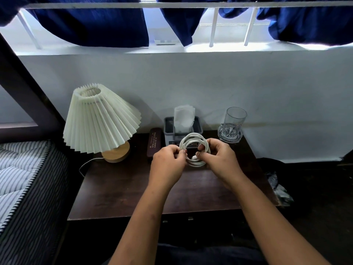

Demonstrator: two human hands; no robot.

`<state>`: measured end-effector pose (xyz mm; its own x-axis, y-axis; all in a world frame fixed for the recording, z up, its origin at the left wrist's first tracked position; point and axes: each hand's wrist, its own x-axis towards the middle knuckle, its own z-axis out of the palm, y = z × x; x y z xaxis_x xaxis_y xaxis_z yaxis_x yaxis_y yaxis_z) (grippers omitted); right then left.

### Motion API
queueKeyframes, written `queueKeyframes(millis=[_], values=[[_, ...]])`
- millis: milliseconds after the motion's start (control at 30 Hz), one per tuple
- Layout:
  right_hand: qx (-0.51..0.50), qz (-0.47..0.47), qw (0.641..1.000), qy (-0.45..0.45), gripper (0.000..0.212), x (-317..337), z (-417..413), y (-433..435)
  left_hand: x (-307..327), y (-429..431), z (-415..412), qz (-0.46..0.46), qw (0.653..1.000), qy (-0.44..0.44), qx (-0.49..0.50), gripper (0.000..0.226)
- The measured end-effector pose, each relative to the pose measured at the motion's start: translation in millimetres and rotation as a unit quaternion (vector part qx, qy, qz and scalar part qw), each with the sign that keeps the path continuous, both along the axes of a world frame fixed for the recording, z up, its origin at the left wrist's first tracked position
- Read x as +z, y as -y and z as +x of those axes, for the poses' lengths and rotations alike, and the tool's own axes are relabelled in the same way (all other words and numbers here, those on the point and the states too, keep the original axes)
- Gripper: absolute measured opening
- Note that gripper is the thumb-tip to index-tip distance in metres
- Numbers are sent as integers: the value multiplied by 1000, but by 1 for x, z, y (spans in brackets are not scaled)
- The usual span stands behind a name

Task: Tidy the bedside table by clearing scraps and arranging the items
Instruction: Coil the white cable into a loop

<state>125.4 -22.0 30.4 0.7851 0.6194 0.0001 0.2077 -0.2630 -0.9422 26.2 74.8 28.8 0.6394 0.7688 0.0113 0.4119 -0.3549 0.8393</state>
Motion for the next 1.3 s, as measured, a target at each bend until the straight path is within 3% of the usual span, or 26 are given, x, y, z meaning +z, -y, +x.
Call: queueKeyframes(millis=[133, 333, 400, 467, 533, 600, 733, 867, 967, 1033, 1133, 1300], values=[[-64, -55, 986, 146, 19, -1, -6, -4, -1, 4, 1, 70, 995, -52, -44, 22], [-105, -91, 977, 160, 19, -6, -7, -8, 3, 12, 2, 58, 995, -37, -72, 23], [-100, -94, 986, 95, 18, -6, -5, -8, 3, 11, 2, 45, 996, -35, -74, 22], [-40, -28, 996, -77, 16, -4, -6, -7, 2, 8, 1, 36, 997, -40, -61, 22], [32, 52, 967, -248, 13, 0, -8, -5, 2, 6, 1, 10, 998, -33, -43, 26], [76, 78, 948, -298, 11, 5, -6, -2, 3, 7, 0, -32, 999, -14, -29, 25], [121, 91, 936, -318, 25, 9, 2, 2, 4, 3, 2, -124, 992, 19, 28, 26], [153, 82, 944, -279, 25, 9, 6, 3, 9, 4, 4, -332, 934, 109, 72, 25], [184, 81, 951, -236, 41, 10, 8, 4, 16, 7, 5, -429, 877, 201, 85, 27], [195, 64, 970, -130, 49, 9, 9, 4, 19, 8, 4, -462, 847, 247, 95, 28], [195, 29, 980, 37, 42, 7, 9, 4, 22, 8, 5, -482, 823, 281, 105, 29], [198, 4, 977, 84, 44, 12, 8, 2, 24, 9, 6, -484, 805, 323, 115, 32]])
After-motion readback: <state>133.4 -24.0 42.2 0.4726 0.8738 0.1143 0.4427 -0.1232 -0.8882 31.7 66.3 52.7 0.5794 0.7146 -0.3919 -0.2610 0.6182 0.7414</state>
